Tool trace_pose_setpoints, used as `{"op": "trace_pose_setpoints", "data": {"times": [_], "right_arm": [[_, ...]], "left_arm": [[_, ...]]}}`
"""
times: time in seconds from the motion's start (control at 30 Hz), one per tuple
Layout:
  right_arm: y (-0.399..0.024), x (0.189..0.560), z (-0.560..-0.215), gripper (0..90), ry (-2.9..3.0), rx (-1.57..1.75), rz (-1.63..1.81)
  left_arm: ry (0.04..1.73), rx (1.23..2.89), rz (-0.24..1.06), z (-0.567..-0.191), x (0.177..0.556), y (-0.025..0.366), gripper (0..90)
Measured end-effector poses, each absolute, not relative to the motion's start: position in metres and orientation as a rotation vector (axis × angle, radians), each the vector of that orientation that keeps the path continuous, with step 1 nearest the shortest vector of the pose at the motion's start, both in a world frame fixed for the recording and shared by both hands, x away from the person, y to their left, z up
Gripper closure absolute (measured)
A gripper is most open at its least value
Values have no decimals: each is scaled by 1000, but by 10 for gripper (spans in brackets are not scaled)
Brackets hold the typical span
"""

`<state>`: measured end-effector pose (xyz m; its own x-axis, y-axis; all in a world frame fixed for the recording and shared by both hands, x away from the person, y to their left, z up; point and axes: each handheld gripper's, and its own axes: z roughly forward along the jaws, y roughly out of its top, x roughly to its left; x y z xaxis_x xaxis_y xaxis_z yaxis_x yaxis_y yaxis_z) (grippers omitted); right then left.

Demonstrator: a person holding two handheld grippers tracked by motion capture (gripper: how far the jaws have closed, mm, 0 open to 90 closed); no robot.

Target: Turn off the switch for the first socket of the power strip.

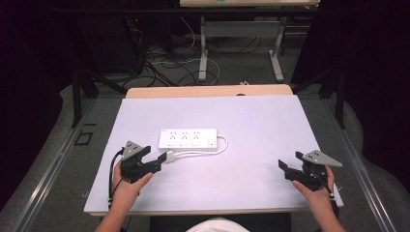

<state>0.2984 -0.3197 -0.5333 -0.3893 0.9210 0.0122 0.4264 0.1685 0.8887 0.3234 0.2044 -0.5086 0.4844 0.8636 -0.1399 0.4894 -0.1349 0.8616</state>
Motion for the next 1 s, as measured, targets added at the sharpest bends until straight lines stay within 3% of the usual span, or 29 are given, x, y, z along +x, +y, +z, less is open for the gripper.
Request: {"op": "trace_pose_setpoints", "data": {"times": [0.27, 1.0], "right_arm": [[-319, 298, -534, 236, 1876, 1295, 1187], [-320, 297, -534, 233, 1887, 1297, 1179]], "left_arm": [[1164, 1783, 482, -491, 329, 198, 372], [1202, 1728, 419, -455, 354, 177, 403]]}}
